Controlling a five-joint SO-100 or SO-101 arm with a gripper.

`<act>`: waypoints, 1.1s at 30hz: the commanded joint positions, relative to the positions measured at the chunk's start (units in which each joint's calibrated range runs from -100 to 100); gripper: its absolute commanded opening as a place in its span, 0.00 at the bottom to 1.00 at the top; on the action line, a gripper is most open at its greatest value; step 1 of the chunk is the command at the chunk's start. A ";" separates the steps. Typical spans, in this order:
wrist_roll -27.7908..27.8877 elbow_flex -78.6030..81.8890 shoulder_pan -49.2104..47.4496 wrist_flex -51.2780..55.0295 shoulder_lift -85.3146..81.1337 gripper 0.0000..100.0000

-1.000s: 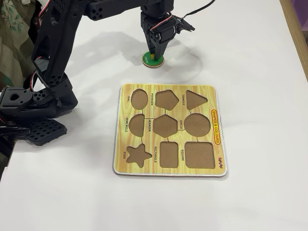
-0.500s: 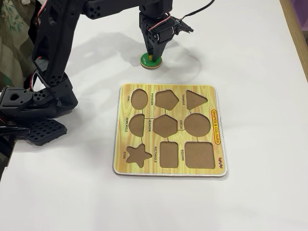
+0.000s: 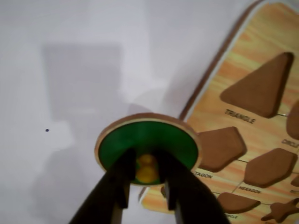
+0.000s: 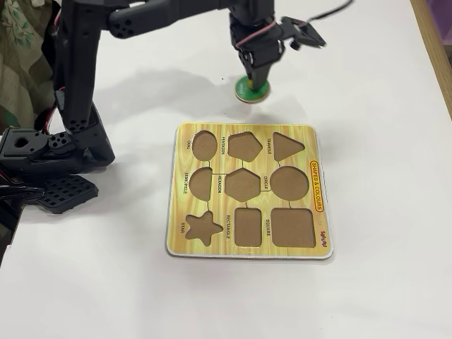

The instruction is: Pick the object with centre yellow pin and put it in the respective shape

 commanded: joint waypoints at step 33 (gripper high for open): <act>0.37 -32.73 28.10 9.71 13.35 0.01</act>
